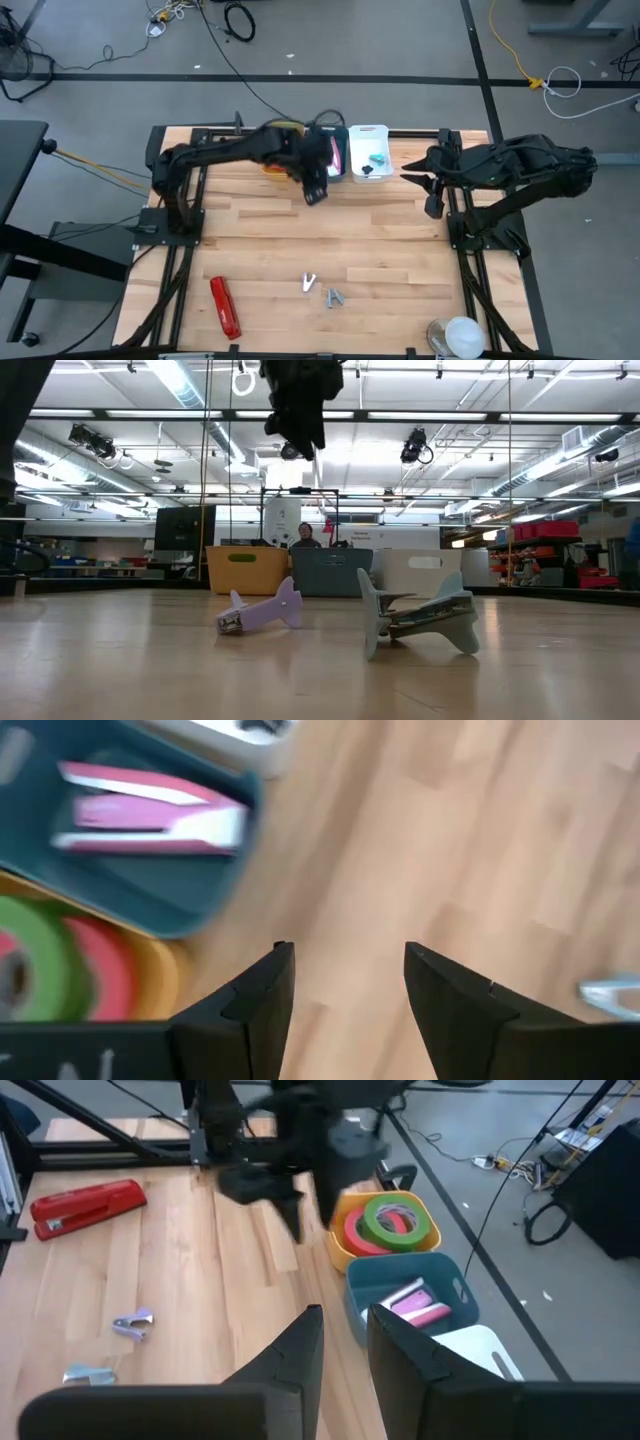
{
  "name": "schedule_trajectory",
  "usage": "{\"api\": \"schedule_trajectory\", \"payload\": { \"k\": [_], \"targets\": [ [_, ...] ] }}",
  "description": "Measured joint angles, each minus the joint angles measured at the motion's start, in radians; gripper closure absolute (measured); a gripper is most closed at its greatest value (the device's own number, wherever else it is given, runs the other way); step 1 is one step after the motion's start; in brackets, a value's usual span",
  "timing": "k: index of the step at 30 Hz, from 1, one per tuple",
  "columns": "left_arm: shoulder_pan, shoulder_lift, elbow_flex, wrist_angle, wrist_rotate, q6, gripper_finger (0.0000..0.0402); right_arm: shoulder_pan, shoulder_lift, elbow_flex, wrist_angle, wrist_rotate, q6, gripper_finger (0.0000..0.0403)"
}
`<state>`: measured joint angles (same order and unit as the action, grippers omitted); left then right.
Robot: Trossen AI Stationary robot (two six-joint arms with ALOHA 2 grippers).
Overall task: Pick and place Stapler, Stapler remover, tape
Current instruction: Put the red stapler into the dark blue bin
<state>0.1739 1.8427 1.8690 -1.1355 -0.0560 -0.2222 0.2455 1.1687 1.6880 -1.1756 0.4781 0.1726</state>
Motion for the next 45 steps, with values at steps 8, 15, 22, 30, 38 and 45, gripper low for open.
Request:
{"api": "schedule_trajectory", "payload": {
  "k": [8,15,22,30,38,45],
  "targets": [
    [-0.146,0.000,0.000,0.001,-0.027,-0.224,0.0207,0.000,0.000,0.000,-0.019,0.000,-0.001,0.0321],
    [-0.255,0.000,0.000,-0.007,-0.038,-0.335,0.0207,0.000,0.000,0.000,-0.025,-0.052,-0.048,0.0321],
    [-0.338,0.000,0.000,-0.031,-0.108,-0.309,0.0207,0.000,0.000,0.000,-0.025,-0.053,-0.069,0.0321],
    [-0.473,-0.010,-0.001,-0.059,-0.003,-0.049,0.0207,0.000,0.000,0.000,-0.026,-0.081,-0.081,0.0321],
    [-0.638,-0.013,-0.001,-0.188,0.074,0.027,0.0207,0.000,0.001,0.000,-0.025,-0.104,-0.079,0.0321],
    [-0.776,-0.013,-0.001,-0.236,0.079,0.098,0.0207,0.000,0.001,0.000,-0.021,-0.104,-0.080,0.0321]
  ]
}}
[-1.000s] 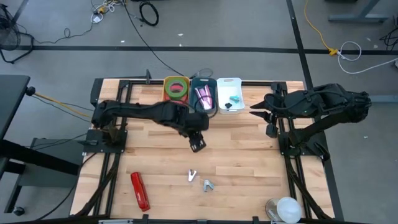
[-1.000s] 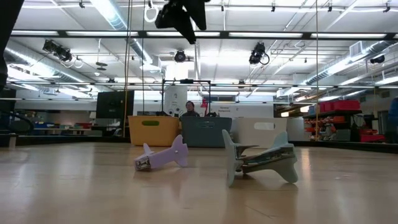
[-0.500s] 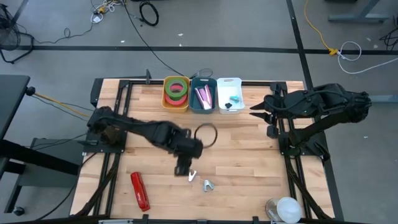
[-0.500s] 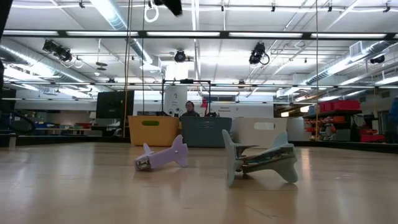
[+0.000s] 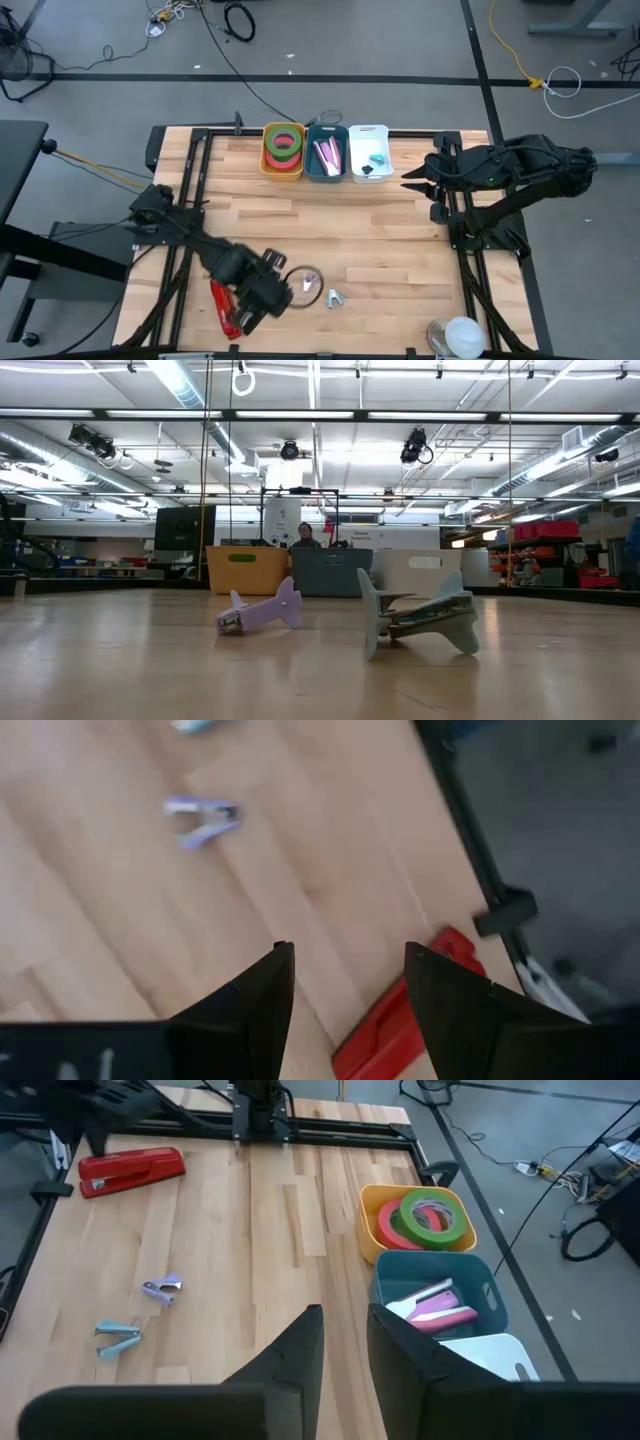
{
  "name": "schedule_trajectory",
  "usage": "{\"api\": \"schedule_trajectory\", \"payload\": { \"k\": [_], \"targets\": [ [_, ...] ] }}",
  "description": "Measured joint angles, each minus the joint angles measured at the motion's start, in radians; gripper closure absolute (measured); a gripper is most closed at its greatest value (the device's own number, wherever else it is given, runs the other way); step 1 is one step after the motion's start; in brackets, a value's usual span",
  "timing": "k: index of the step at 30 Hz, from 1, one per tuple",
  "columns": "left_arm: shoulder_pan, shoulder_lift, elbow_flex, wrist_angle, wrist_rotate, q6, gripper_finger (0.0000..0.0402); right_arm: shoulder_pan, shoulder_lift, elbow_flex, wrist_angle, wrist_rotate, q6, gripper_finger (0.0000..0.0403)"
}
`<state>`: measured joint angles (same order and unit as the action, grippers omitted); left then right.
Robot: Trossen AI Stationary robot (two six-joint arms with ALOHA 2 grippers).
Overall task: Pick and place Stapler, Stapler remover, tape
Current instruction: Put the red stapler into the dark blue bin
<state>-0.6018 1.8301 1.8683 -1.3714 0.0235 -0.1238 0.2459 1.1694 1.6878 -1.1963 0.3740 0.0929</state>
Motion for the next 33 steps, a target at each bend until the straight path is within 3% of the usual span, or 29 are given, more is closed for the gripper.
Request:
{"api": "schedule_trajectory", "payload": {
  "k": [6,12,19,26,33],
  "targets": [
    [-0.126,0.000,0.000,0.002,0.001,0.106,0.0206,0.000,0.000,0.000,0.028,0.000,0.001,0.0321],
    [-0.233,0.000,0.000,0.005,0.001,0.111,0.0201,0.000,0.000,0.000,0.038,0.001,0.002,0.0321],
    [-0.292,0.001,-0.016,0.013,-0.003,0.107,0.0136,0.000,0.000,0.000,0.038,0.002,0.003,0.0321],
    [-0.313,0.002,-0.115,0.024,0.011,0.084,0.0077,0.000,0.000,0.000,0.038,0.001,0.003,0.0321],
    [-0.313,0.002,-0.273,0.075,0.048,0.084,0.0075,0.000,0.000,0.000,0.038,-0.001,0.005,0.0321]
  ]
}}
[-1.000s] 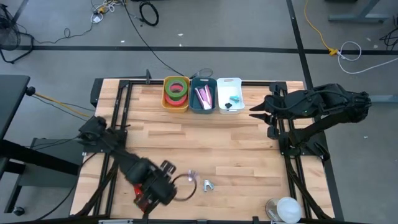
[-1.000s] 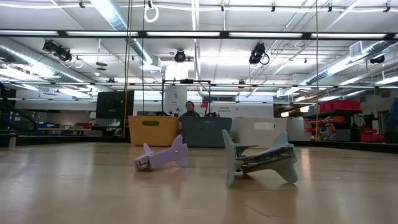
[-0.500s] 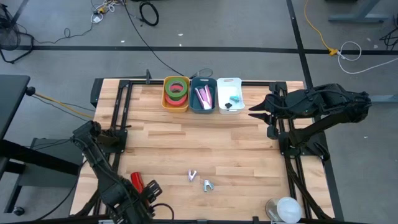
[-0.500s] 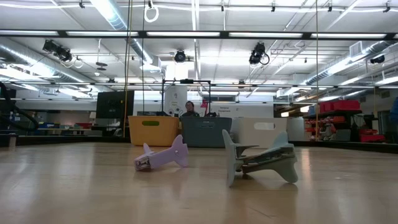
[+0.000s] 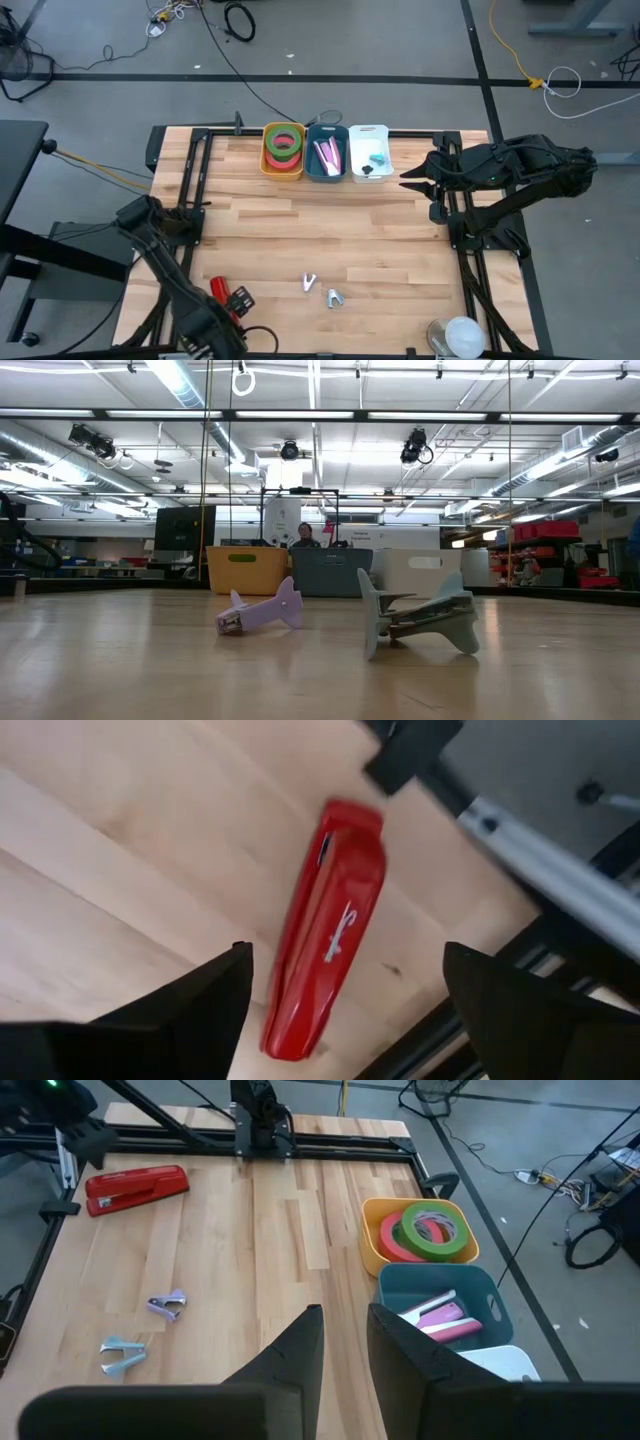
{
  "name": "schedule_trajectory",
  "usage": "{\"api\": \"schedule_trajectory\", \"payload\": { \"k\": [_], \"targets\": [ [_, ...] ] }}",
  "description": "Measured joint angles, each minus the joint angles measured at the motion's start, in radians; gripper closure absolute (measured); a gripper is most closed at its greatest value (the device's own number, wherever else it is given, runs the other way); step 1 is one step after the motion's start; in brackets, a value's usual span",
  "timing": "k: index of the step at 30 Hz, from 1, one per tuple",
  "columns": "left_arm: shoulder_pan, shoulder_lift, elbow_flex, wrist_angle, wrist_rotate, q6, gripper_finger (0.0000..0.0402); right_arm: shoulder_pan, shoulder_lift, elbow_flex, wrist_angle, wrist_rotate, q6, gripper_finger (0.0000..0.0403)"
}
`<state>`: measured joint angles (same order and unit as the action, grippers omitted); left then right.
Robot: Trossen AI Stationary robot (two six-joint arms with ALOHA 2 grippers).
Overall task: Pick and place Stapler, Stapler remover, tape
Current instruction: Put the red stapler into the dark blue bin
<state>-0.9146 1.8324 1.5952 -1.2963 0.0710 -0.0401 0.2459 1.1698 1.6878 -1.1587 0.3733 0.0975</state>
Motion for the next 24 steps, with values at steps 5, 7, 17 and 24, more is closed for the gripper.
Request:
{"api": "schedule_trajectory", "payload": {
  "k": [5,7,17,24],
  "targets": [
    [0.000,0.000,-0.127,0.048,0.005,0.000,0.0082,0.000,0.000,0.000,0.001,0.000,0.000,0.0321],
    [0.000,0.000,-0.174,0.077,0.005,0.000,0.0085,0.000,0.000,0.000,0.002,0.000,0.001,0.0321],
    [0.000,0.001,-0.331,0.259,0.020,0.035,0.0088,0.000,0.000,0.000,0.003,0.000,0.000,0.0321],
    [0.001,0.001,-0.378,0.299,0.058,0.037,0.0089,0.000,0.000,0.000,0.004,0.001,-0.001,0.0321]
  ]
}}
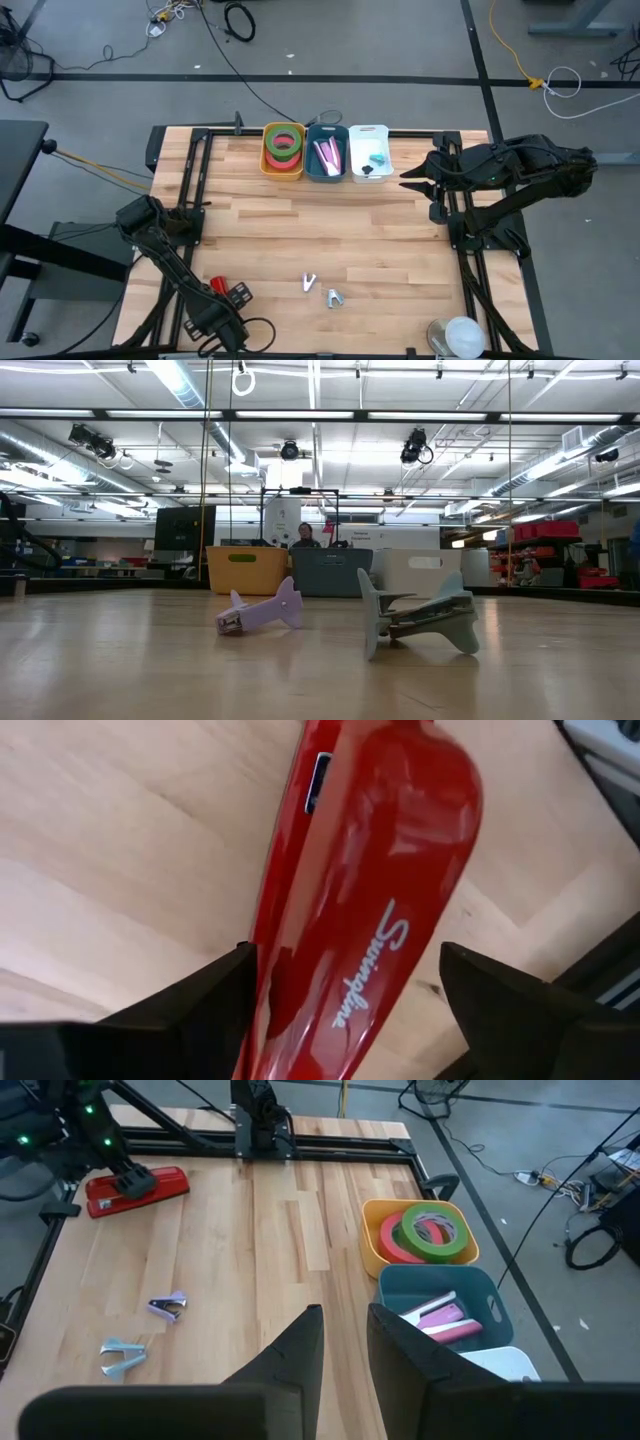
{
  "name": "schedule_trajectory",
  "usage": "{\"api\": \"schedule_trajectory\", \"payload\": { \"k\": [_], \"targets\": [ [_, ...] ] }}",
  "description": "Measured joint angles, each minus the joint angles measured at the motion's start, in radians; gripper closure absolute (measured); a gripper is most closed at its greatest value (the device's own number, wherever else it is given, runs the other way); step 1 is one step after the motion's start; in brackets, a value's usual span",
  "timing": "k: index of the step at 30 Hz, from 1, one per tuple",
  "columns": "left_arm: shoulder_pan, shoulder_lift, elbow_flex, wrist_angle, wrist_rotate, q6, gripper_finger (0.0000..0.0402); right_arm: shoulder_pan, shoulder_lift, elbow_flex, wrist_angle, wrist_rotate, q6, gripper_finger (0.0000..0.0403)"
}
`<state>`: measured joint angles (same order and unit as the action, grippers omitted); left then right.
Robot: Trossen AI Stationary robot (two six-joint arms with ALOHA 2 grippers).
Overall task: Pick and place Stapler, Stapler remover, tape
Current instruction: Put the red stapler into the dark blue bin
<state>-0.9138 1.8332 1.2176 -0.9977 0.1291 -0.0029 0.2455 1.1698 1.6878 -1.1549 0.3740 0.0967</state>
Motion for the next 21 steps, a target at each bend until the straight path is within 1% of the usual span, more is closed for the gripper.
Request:
{"api": "schedule_trajectory", "payload": {
  "k": [2,5,15,18,21],
  "targets": [
    [0.000,0.000,0.000,0.003,0.000,0.000,0.0097,0.000,0.000,0.000,0.000,0.000,0.000,0.0321],
    [0.000,0.000,0.000,0.003,0.000,0.000,0.0119,0.000,0.000,0.000,0.001,0.000,0.000,0.0321],
    [0.001,0.000,0.000,0.002,-0.007,-0.004,0.0216,0.000,0.000,0.000,0.003,0.002,0.001,0.0321],
    [0.001,0.000,0.000,0.004,-0.008,-0.008,0.0234,0.000,0.001,0.000,0.003,0.002,0.001,0.0321],
    [0.001,0.000,0.000,0.004,-0.007,-0.010,0.0239,0.000,0.000,0.000,0.003,0.002,0.002,0.0321]
  ]
}}
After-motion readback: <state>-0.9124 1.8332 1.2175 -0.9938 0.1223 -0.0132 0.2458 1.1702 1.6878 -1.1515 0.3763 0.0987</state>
